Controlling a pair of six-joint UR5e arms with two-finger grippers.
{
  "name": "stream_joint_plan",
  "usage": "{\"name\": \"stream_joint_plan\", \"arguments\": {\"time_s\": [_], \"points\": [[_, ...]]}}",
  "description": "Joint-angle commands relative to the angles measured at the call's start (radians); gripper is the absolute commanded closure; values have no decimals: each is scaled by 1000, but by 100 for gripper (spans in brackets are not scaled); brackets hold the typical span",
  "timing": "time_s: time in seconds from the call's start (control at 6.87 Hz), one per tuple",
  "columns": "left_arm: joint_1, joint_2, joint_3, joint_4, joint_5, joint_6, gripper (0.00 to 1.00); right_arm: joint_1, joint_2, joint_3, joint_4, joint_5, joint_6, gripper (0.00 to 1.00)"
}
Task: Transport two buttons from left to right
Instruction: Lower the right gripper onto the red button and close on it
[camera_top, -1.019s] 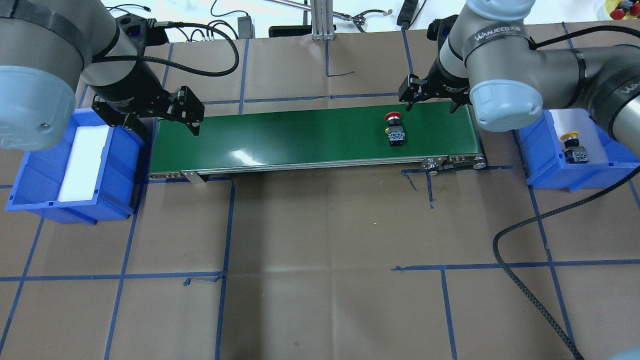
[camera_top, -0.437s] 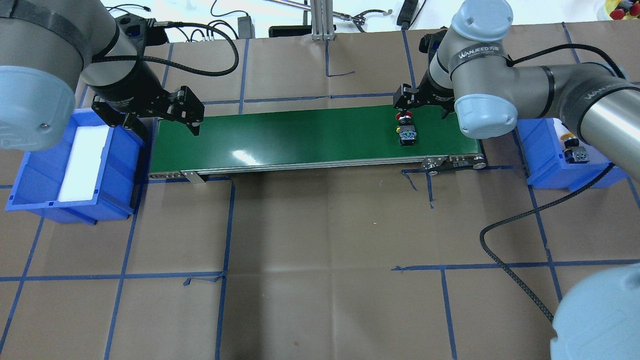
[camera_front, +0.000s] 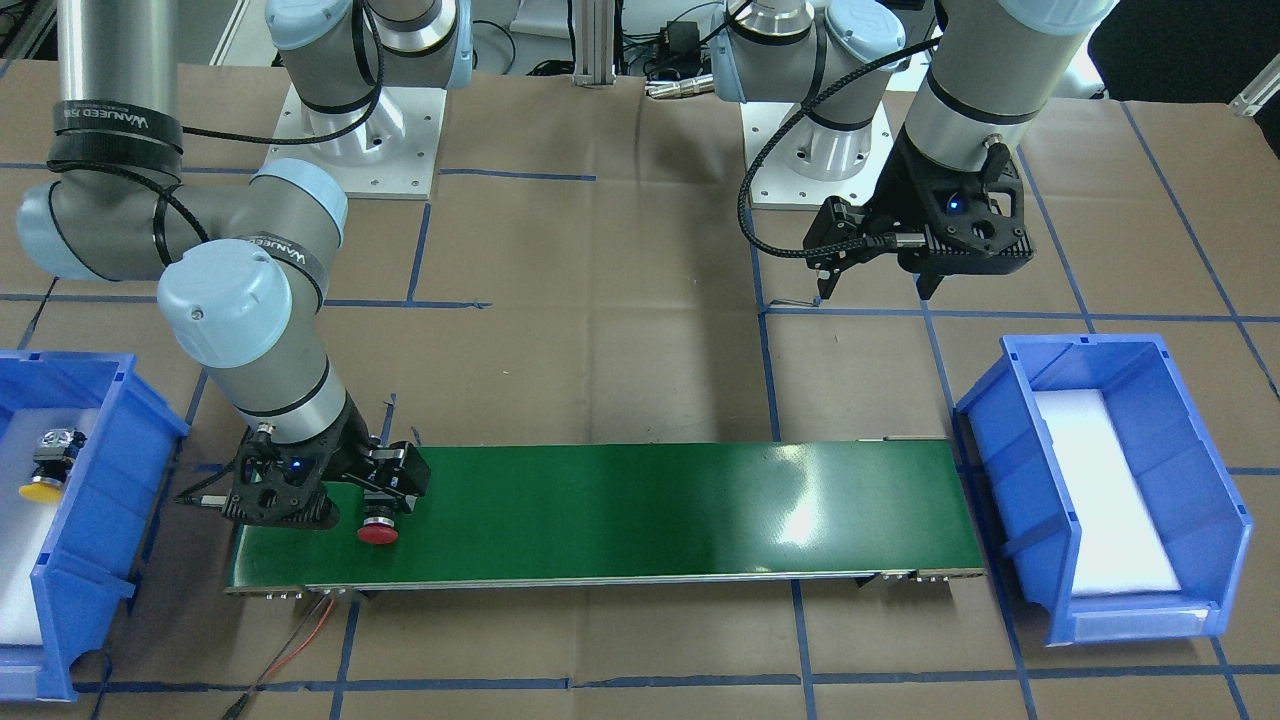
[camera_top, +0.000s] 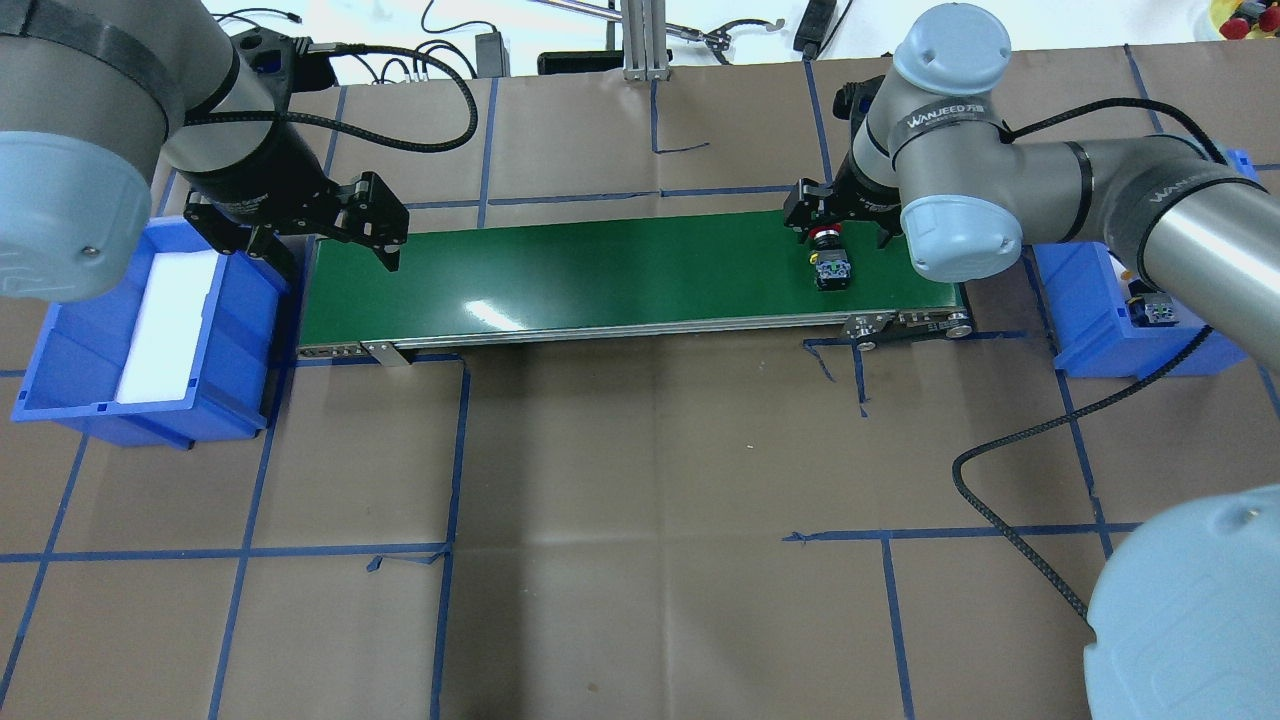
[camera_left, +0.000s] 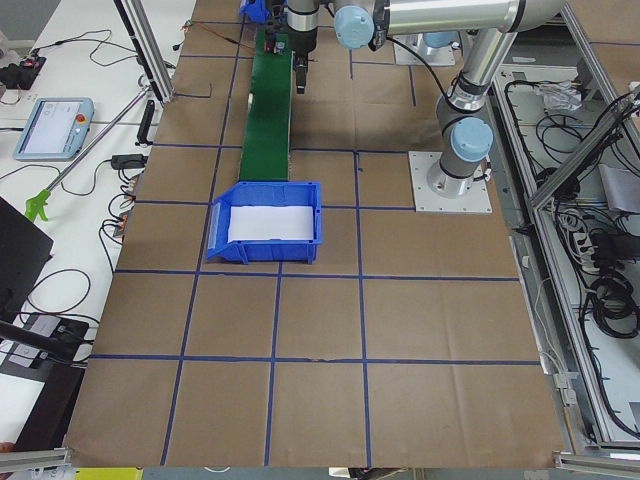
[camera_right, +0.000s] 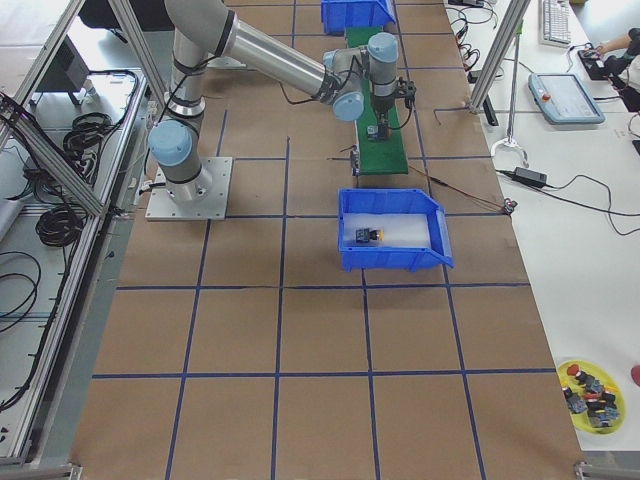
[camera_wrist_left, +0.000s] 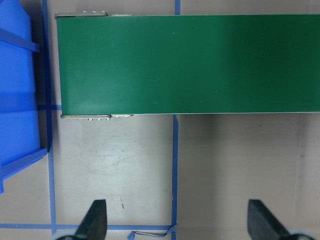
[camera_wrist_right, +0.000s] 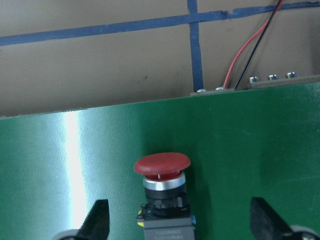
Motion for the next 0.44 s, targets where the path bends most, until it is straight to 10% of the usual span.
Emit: {"name": "stream_joint_plan", "arguments": {"time_s": [0.0,0.29], "points": [[0,-1,1,0,0,0,0,0,18,2,0,-9,-1,2],[0,-1,1,0,0,0,0,-2,28,2,13,-18,-9,24]]}}
